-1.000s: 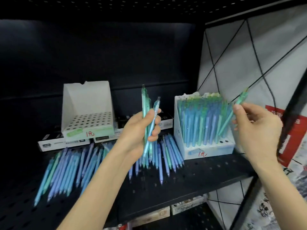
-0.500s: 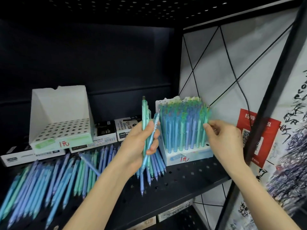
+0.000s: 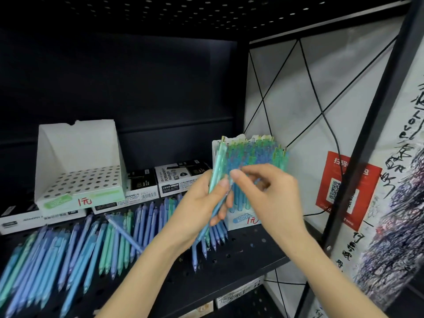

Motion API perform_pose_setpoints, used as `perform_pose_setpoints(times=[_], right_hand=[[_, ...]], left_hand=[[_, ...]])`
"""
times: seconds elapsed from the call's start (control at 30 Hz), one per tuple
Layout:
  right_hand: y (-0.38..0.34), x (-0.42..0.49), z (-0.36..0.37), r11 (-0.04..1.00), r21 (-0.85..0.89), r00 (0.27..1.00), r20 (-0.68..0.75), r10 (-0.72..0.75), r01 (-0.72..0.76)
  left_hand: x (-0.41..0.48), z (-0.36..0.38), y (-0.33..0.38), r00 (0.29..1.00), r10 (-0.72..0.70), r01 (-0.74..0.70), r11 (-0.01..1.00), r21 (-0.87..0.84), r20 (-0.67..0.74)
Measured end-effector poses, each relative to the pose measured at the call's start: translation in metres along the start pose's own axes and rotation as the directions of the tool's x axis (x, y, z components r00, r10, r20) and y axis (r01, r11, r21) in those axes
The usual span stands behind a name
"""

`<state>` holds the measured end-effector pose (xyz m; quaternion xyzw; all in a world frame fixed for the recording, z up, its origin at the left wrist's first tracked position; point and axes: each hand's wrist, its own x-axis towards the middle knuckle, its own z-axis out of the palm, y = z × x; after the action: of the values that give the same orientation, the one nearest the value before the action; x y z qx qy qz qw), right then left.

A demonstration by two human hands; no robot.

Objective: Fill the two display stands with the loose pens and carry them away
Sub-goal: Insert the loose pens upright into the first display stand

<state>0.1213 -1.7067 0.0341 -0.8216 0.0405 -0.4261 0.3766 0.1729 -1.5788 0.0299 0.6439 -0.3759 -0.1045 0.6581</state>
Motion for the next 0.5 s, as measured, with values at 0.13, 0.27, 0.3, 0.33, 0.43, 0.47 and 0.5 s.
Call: perform_pose_setpoints(times=[0.13,0.27,0.3,0.33,0.43,0.47,0.5], right_hand=[[-0.006,0.002,0.003,0.930,0.292,0.974,0.094,0.205,-0.224],[-0.002,0.006,-0.014,0.841,0.447,0.952,0.110,0.287,-0.305],[0.000,0.007,-0.017,0.836,0.449,0.948,0.108,0.300,-0.316],[0.001,0.008,-0.018,0.839,0.436,0.945,0.108,0.310,-0.325],[0.000,0.005,-0.014,0.845,0.407,0.937,0.105,0.335,-0.347],[0.000,0.004,-0.015,0.839,0.416,0.935,0.097,0.342,-0.350],[0.000,0.004,-0.017,0.837,0.427,0.936,0.078,0.342,-0.341]], left_hand=[[-0.002,-0.001,-0.003,0.999,0.029,-0.030,0.999,0.028,0.029],[-0.004,0.000,-0.005,0.999,-0.026,0.022,0.995,0.093,0.033],[-0.004,0.001,-0.006,0.999,-0.033,0.029,0.992,0.121,0.028],[-0.004,0.002,-0.008,0.999,-0.030,0.027,0.988,0.152,0.019],[-0.003,0.005,-0.010,1.000,0.006,-0.004,0.969,0.249,-0.008],[-0.002,0.005,-0.011,1.000,0.016,-0.011,0.959,0.283,-0.019],[-0.002,0.004,-0.011,0.999,0.024,-0.011,0.948,0.319,-0.035]])
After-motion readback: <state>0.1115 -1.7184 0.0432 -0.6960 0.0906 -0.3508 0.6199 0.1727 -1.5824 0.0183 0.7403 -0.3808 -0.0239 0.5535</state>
